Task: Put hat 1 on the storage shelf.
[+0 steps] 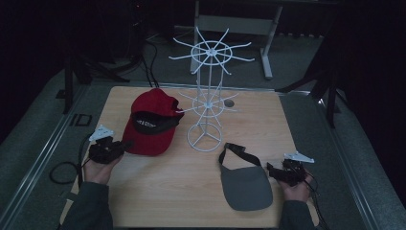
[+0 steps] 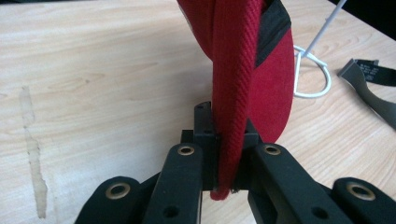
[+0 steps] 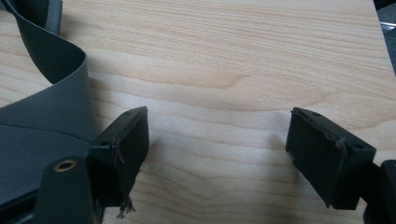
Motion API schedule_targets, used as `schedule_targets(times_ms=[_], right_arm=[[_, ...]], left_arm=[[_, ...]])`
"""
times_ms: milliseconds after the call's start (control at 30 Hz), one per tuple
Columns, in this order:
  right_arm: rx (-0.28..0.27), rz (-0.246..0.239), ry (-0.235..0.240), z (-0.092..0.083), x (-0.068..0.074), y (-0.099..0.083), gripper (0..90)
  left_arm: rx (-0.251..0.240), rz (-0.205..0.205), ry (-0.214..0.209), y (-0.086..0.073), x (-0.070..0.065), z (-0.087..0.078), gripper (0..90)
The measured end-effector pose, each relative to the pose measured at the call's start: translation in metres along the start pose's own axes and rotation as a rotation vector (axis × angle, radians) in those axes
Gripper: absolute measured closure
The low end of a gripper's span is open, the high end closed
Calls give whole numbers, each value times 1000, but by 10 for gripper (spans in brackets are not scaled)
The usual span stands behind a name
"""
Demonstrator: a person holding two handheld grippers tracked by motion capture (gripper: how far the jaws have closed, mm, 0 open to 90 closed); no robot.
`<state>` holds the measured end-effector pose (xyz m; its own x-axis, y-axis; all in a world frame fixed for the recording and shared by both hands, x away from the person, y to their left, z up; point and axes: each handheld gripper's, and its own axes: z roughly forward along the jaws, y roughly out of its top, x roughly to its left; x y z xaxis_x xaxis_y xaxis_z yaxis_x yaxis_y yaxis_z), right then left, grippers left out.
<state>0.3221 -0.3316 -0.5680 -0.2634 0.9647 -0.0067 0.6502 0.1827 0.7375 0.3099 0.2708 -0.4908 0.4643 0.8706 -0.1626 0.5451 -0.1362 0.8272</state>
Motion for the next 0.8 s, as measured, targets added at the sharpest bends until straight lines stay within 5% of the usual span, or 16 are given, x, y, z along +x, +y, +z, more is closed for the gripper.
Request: schedule_targets(times_ms=[800], right_arm=[[0, 1, 0, 0, 0, 0, 213]], left_arm=[[-82, 56, 63, 35, 0, -12, 859]])
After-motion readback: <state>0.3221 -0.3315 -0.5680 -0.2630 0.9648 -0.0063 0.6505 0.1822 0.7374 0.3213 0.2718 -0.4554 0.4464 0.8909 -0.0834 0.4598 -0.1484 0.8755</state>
